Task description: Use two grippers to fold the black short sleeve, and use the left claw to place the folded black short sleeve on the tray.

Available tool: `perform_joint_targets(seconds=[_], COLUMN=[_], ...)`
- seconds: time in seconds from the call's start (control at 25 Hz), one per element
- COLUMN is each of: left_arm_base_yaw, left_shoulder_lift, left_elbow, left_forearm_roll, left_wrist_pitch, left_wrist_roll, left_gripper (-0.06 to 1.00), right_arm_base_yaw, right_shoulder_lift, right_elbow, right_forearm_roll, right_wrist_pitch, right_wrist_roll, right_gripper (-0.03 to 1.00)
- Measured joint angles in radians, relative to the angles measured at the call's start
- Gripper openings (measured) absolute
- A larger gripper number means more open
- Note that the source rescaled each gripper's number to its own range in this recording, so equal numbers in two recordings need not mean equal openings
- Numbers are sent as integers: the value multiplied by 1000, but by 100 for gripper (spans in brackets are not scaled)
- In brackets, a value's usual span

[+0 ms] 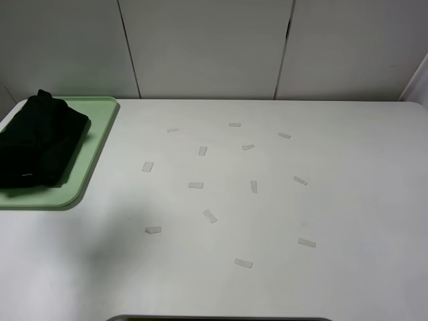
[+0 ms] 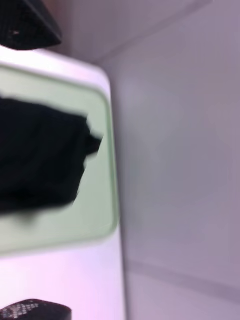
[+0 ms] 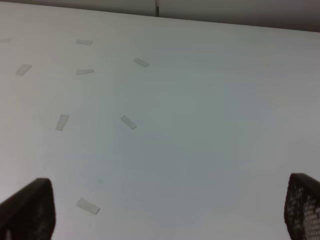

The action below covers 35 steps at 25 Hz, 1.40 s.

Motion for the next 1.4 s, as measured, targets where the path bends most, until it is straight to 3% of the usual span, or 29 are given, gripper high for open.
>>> perform_joint_targets(seconds=[0.16,0.28,0.56,0.88,1.28,1.4], left_arm_base_yaw=[-16,-16,-18,-20,-41,-41], left_shoulder_lift=[-164,-284,-614,-791,-956,-996], left_elbow=[3,26,102,106,113,149], left_forearm_roll=[2,7,47,73,278,292], left_wrist_pitch=[297,426,506,586,820,873], left_wrist_roll=[-3,-20,-67,-182,-366,-412], left_gripper=[100,100,100,100,100,100], right_arm_base_yaw=[0,0,0,0,0,0], right_shoulder_lift=[0,0,0,0,0,0], right_elbow=[0,0,0,0,0,0], right_forearm_roll=[0,0,0,0,0,0], right_wrist_pitch=[0,0,0,0,0,0], right_wrist_roll=[0,0,0,0,0,0], right_gripper=[100,100,100,100,100,100])
